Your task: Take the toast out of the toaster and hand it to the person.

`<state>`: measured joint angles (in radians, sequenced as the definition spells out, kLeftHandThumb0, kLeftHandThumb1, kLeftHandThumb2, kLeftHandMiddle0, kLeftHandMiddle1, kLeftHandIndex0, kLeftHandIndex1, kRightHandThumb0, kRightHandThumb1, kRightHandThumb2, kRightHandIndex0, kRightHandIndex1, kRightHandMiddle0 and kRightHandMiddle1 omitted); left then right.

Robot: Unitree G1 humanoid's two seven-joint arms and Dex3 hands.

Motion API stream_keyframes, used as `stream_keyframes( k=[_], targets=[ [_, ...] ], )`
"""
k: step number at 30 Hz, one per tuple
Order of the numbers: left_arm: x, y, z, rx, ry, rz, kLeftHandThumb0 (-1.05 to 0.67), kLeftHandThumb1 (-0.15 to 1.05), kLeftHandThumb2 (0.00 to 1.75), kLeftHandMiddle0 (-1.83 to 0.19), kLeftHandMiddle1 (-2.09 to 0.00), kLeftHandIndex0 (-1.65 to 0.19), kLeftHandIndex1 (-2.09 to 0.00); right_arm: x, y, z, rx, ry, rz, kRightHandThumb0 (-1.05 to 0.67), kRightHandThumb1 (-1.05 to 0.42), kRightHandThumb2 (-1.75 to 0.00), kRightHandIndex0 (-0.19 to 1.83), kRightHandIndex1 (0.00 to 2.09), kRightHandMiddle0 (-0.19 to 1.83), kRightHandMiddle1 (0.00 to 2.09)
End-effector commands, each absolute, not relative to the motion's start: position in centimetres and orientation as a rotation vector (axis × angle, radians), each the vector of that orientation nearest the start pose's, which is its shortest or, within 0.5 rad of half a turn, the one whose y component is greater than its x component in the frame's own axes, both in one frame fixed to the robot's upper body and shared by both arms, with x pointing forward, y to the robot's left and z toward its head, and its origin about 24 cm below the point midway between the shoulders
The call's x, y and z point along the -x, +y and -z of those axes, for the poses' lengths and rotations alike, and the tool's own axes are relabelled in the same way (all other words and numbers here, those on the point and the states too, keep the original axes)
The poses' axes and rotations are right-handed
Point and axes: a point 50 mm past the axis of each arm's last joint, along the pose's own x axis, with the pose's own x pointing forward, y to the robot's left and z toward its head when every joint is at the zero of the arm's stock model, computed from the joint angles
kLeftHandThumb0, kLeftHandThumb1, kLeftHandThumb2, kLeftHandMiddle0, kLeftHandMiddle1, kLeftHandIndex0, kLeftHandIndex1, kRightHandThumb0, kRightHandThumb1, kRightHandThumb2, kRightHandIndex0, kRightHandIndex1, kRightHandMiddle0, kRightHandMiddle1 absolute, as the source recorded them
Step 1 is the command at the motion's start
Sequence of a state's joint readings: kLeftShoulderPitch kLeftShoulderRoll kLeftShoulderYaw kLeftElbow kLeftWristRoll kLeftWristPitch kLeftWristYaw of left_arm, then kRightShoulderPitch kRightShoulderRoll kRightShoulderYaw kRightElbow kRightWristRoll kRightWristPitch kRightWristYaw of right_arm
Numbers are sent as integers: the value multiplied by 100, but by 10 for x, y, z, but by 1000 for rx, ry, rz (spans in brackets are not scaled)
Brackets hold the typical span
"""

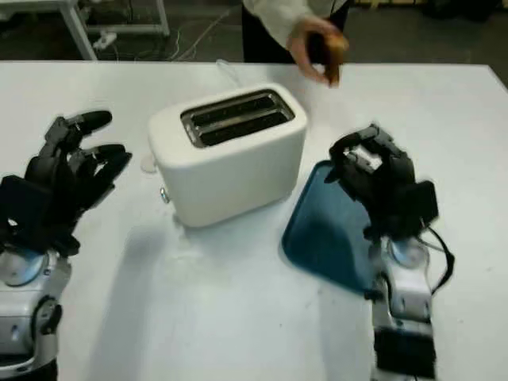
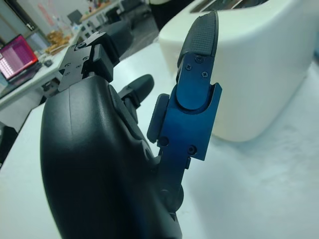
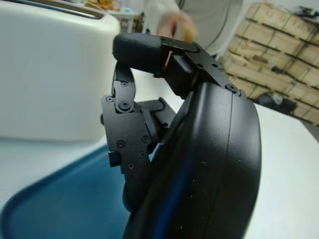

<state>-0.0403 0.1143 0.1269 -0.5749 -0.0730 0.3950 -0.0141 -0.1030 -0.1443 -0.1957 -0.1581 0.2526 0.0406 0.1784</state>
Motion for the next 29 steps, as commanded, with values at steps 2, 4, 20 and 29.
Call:
stream_keyframes(
  k=[2, 4, 20, 29],
  targets=[
    [-234, 181, -145, -64, -252, -83, -63, 92, 20, 0, -113, 0, -93, -253, -199, -112, -102, -301, -87, -33, -92, -10, 81, 66, 91, 16],
    [-233, 181, -140, -82, -253, -79, -65, 92, 21, 0, -111, 0, -92, -246, -197, -111, -113, -304, -94, -30, -92, -5, 78, 51, 86, 6],
    [-225, 163, -106, 3, -162, -56, -54, 91, 22, 0, -106, 0, -88, -221, -184, -80, -149, -131, -83, -61, -92, -11, 40, 0, 40, 0],
    [-228, 156, -90, 140, -259, -22, -79, 92, 54, 0, -105, 0, -83, -219, -166, -63, -172, -83, -119, -62, -92, -61, 29, 0, 29, 0]
  ],
)
